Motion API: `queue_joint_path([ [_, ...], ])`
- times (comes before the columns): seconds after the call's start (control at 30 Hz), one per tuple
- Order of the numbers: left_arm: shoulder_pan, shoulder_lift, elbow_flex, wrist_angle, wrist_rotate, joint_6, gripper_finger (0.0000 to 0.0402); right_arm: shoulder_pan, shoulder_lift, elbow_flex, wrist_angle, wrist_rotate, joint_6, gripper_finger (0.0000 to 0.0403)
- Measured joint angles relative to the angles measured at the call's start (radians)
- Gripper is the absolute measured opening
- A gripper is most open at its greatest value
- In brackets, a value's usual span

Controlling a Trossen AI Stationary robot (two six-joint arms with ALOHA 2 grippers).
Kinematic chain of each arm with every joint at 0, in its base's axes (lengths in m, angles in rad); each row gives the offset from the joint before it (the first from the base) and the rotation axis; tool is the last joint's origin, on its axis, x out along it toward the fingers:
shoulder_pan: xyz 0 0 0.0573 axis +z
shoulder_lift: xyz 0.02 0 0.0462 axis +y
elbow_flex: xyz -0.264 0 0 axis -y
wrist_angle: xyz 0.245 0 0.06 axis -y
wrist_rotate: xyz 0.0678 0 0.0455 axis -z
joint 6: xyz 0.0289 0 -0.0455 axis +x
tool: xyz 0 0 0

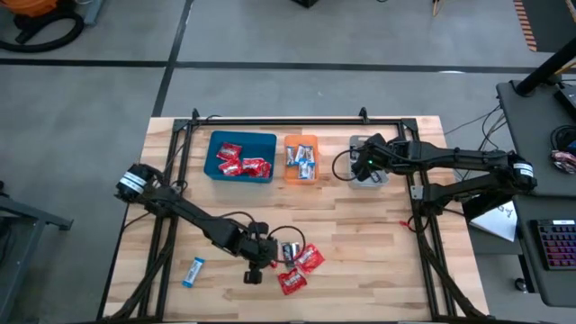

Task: Sort candy
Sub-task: Put the red candy into the blue bin

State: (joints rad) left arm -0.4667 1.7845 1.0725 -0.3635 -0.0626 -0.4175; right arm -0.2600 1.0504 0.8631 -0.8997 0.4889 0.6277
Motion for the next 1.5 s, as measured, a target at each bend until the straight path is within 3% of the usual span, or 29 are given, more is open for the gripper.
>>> queue_joint_path([
  [0.13, 0.006, -0.064, 0.000, -0.103, -0.101, 0.037, 0.0074, 0.000, 0.000, 0.000, 0.004, 0.000, 0.000, 0.0155],
  [0.3, 0.052, -0.170, 0.000, -0.280, -0.328, 0.062, 0.0074, 0.000, 0.000, 0.000, 0.026, 0.000, 0.000, 0.0155],
  [0.47, 0.154, -0.305, 0.000, -0.477, -0.483, 0.081, 0.0074, 0.000, 0.000, 0.000, 0.058, 0.000, 0.000, 0.0155],
  [0.57, 0.250, -0.386, -0.001, -0.520, -0.520, 0.137, 0.0074, 0.000, 0.000, 0.000, 0.081, 0.000, 0.000, 0.0155],
  [0.77, 0.513, -0.487, -0.016, -0.510, -0.476, 0.290, 0.0074, 0.000, 0.000, 0.000, 0.100, 0.000, 0.000, 0.0155],
  [1.0, 0.865, -0.495, -0.111, -0.341, -0.175, 0.415, 0.0074, 0.000, 0.000, -0.004, 0.118, 0.000, 0.000, 0.0155],
  [1.1, 0.975, -0.470, -0.175, -0.250, -0.096, 0.409, 0.0074, 0.000, 0.000, -0.007, 0.120, 0.001, -0.001, 0.0155],
  [1.27, 1.062, -0.442, -0.252, -0.157, -0.077, 0.355, 0.0074, 0.000, 0.000, -0.009, 0.121, 0.001, -0.001, 0.0155],
  [1.5, 1.064, -0.438, -0.284, -0.136, -0.076, 0.325, 0.0075, 0.000, 0.000, -0.009, 0.123, 0.001, -0.004, 0.0155],
])
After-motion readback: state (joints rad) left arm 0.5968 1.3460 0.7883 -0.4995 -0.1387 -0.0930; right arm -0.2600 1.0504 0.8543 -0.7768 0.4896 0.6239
